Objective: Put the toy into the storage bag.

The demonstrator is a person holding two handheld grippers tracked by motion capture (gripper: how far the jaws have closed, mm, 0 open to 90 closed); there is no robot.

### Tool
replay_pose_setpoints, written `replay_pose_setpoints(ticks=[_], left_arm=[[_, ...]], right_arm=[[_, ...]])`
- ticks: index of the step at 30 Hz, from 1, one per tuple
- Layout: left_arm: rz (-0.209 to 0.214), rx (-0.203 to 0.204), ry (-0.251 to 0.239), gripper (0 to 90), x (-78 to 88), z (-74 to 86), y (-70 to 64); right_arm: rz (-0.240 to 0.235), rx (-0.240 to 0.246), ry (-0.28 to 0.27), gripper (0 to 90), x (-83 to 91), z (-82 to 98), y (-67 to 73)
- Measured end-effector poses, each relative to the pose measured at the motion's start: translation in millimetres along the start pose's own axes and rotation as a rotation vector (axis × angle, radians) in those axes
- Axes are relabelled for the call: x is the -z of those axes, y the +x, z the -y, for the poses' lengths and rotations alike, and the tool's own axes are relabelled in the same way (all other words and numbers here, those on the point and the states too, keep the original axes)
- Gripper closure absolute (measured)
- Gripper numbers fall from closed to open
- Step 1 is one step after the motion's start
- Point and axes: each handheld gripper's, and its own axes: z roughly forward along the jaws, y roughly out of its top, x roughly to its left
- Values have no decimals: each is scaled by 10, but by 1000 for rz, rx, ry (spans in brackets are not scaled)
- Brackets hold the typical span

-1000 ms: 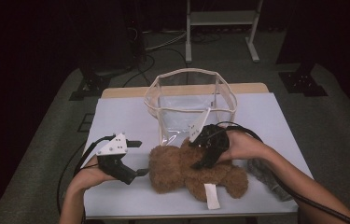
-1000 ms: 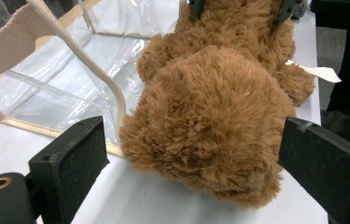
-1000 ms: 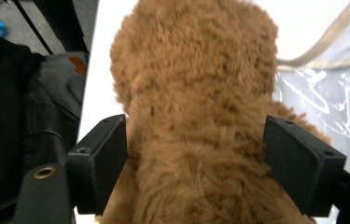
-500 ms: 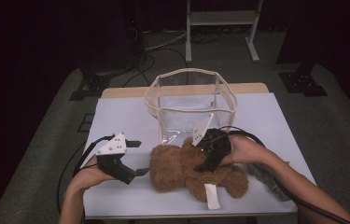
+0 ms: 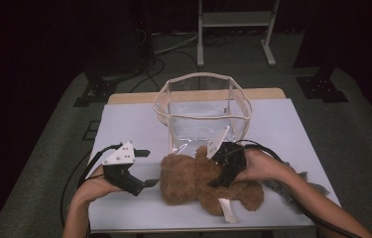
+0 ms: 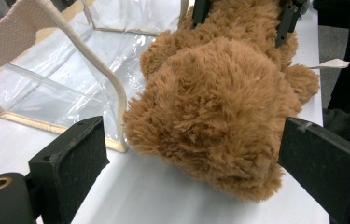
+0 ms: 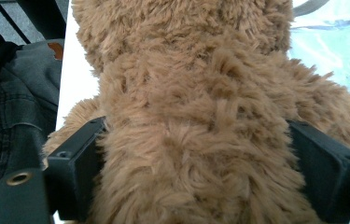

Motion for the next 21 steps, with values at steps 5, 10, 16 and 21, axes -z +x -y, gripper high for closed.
replay_pose_setpoints(ticks=[5, 10, 16, 21], left_arm=[[-1, -3, -3, 71, 11, -12, -11], [-2, -1, 4, 71, 0, 5, -1], [-4, 2, 8, 71, 0, 19, 7], [2, 0, 7, 71, -11, 14, 2]], right_arm=[[26, 12, 2, 121, -55, 17, 33], [23, 7, -2, 133, -76, 37, 18], [16, 12, 6, 170, -109, 47, 6], [8, 9, -2, 226, -112, 69, -6]])
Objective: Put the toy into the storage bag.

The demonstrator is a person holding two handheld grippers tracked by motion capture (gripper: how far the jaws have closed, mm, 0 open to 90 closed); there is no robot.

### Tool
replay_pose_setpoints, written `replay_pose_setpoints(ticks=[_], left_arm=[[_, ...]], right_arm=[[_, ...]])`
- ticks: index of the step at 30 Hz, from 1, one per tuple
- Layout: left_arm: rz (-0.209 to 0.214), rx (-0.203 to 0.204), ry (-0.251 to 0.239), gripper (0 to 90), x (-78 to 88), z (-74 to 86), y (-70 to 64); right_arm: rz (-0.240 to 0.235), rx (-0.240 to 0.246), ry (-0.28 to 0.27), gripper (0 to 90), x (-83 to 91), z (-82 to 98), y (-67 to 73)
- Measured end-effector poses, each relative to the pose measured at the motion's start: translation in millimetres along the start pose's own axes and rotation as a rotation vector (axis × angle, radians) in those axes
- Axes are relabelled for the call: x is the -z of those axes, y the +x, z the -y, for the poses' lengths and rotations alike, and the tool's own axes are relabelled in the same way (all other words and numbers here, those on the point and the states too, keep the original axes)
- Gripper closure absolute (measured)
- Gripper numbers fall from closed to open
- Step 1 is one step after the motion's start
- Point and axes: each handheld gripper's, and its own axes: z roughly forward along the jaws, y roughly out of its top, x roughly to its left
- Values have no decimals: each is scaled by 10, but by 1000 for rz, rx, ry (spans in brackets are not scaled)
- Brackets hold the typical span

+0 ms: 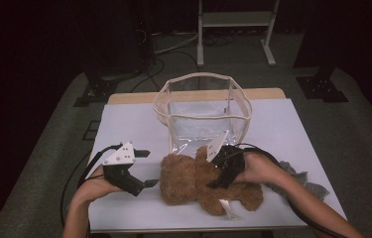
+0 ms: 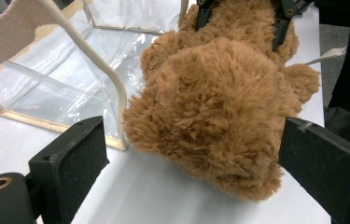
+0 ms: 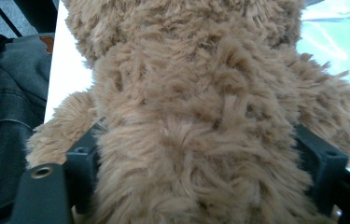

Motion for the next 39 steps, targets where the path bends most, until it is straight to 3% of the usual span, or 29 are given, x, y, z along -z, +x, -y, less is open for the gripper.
replay_pose_setpoints(ticks=[16, 34, 39], left_arm=[[-9, -4, 8, 71, 4, 20, 12], [-46, -5, 0, 71, 99, 102, 69], [-53, 14, -8, 71, 126, 144, 104]], right_arm=[[-15, -55, -22, 481, 91, 20, -18], [-15, -36, -65, 545, 283, -36, 34], [-31, -46, -84, 543, 360, -13, 27]])
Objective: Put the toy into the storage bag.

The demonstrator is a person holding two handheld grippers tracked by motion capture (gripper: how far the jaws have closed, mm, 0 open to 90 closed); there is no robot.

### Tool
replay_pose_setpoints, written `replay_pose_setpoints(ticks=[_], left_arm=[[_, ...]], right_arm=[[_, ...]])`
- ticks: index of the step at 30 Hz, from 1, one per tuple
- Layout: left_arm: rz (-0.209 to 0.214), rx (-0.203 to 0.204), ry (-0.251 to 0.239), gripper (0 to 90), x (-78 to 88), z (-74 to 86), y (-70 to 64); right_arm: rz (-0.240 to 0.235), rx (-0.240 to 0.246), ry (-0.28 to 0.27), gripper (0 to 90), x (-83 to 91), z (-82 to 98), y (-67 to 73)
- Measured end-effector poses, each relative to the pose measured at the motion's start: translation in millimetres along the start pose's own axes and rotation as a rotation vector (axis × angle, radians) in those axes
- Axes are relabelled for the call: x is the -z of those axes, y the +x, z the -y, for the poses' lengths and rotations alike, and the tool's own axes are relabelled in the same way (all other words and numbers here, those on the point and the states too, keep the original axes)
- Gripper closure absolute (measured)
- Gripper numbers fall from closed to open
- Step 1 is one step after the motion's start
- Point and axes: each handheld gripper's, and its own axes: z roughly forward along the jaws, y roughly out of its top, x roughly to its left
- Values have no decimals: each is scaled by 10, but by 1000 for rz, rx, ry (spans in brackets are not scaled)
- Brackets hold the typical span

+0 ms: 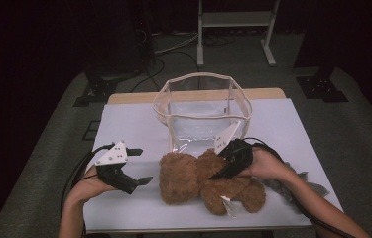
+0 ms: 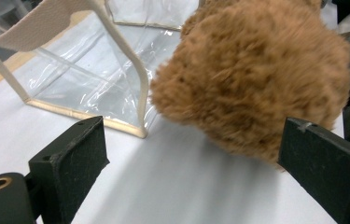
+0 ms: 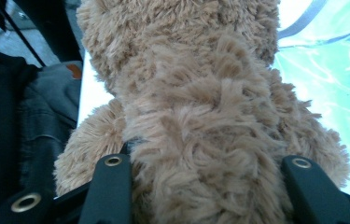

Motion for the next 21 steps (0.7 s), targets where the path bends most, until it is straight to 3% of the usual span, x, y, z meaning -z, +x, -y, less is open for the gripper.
replay_pose_setpoints(ticks=[8, 21], left_arm=[[-7, 12, 1, 71, 23, 40, 29], [3, -3, -8, 71, 48, 24, 7]], right_arm=[[16, 0, -12, 544, 166, -10, 15], [33, 25, -35, 553, 633, -199, 90]])
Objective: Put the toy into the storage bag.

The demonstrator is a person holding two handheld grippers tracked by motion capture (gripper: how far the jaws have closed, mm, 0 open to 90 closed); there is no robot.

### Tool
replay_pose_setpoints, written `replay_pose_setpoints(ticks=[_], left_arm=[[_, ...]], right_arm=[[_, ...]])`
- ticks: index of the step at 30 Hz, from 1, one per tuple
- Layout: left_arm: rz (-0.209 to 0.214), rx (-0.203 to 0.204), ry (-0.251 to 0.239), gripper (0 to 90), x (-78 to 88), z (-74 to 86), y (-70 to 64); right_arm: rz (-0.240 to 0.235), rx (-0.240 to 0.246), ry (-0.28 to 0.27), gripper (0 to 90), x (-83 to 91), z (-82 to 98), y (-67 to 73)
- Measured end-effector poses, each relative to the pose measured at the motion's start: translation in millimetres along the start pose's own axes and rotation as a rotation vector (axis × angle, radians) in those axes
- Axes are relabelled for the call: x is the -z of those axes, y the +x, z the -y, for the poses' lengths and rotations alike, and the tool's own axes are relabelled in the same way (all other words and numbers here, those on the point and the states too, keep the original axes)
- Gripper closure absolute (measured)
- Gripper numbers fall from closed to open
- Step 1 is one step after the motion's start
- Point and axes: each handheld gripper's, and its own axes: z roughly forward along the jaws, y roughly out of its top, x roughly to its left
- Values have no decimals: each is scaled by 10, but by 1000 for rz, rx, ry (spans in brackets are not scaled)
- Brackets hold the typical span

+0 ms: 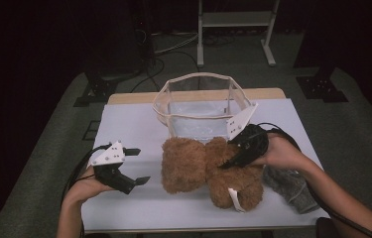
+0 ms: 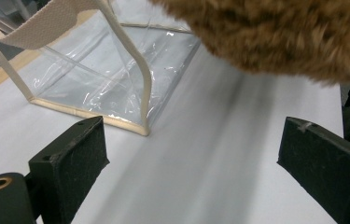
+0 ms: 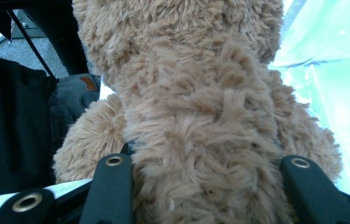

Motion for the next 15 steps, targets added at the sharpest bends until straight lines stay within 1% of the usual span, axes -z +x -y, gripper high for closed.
replay_pose_setpoints(ticks=[1, 5, 8, 14, 15], left_arm=[[0, 0, -3, 71, 7, 0, 1], [1, 0, -2, 71, 5, 1, 3], [3, -1, -2, 71, 3, 0, 3], [6, -2, -5, 71, 6, -1, 2], [6, -2, -5, 71, 6, -1, 2]], right_arm=[[3, 6, -3, 556, 28, -13, 1], [8, -1, -23, 558, 139, -59, 3], [18, 6, -32, 560, 242, -117, 11], [45, 32, -26, 559, 489, -310, 47], [45, 32, -26, 559, 489, -310, 47]])
